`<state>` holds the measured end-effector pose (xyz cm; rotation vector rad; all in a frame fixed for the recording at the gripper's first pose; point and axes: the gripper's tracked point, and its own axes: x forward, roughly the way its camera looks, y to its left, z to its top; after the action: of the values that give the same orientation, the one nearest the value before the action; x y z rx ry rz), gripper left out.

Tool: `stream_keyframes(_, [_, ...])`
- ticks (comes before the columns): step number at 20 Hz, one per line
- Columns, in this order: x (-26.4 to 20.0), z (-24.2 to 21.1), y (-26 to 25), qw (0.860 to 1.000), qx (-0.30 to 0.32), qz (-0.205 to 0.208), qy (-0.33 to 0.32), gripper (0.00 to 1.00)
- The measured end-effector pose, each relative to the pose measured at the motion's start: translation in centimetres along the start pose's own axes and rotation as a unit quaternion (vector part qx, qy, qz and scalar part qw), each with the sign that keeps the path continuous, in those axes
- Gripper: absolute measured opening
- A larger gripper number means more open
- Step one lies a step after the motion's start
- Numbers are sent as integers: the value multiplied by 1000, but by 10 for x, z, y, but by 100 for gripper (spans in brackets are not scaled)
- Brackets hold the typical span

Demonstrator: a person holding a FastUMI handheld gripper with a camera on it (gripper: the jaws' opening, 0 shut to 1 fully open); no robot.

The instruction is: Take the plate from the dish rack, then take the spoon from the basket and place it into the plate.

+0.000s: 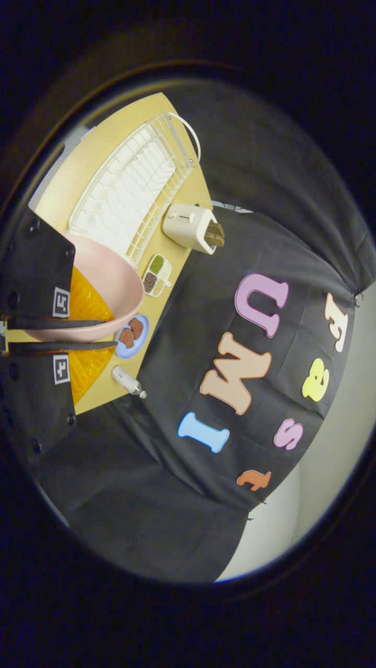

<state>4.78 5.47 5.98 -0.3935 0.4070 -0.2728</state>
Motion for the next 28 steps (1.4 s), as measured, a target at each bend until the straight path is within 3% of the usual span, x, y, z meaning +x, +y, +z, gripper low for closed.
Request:
stream_keyframes(5, [2, -70, 6, 997, 57, 46, 21, 12])
stream_keyframes(11, [25, -141, -13, 985, 152, 66, 46, 12])
stream_keyframes(19, [74, -231, 2, 951, 261, 120, 116, 12])
stream_keyframes(24, [95, -262, 7, 943, 271, 137, 140, 12])
stream_keyframes(28, [99, -277, 10, 954, 227, 126, 148, 12])
